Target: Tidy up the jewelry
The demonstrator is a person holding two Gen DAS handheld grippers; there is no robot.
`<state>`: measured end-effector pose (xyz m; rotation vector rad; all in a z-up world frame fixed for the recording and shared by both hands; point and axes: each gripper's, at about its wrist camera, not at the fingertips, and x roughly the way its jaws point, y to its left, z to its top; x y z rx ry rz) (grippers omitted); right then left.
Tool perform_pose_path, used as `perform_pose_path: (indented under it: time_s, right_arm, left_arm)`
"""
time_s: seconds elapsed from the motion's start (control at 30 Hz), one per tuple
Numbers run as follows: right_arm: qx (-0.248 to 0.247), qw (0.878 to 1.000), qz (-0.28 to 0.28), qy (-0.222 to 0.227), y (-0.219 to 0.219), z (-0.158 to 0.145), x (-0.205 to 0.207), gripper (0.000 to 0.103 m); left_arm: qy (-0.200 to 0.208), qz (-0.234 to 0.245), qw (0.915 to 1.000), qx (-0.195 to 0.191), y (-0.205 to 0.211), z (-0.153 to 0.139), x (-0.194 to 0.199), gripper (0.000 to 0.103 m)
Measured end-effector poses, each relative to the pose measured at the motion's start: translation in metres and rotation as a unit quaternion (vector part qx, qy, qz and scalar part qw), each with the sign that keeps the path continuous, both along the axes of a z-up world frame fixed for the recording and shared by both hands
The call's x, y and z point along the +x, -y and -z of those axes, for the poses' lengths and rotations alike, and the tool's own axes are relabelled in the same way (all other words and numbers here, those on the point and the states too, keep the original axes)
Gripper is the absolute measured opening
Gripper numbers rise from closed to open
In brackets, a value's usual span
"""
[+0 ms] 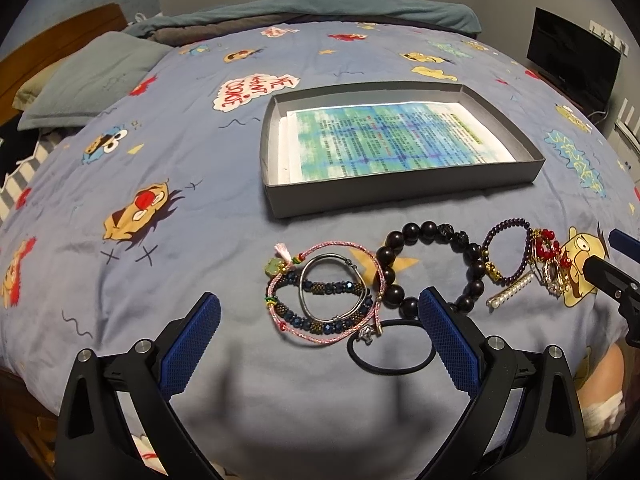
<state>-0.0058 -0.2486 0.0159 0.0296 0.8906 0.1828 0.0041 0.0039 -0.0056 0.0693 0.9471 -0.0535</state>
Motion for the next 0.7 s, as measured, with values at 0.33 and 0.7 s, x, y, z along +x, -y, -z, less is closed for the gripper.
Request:
perform_pose_path:
  time_s: [0.33, 0.7]
  right_arm:
    - [0.003, 1.000, 0.005, -0.005, 0.002, 0.006, 0.003, 0.098]
    - [-0.003, 1.000, -0.005, 0.020, 0.004, 0.005, 0.005, 0.098]
  left_arm:
    - [-0.003, 0.004, 1.0000, 0.002, -0.003, 0.005, 0.003, 0.098]
    - [0.025, 0.027, 0.9992, -0.016, -0.026, 0.009, 0.017, 0.098]
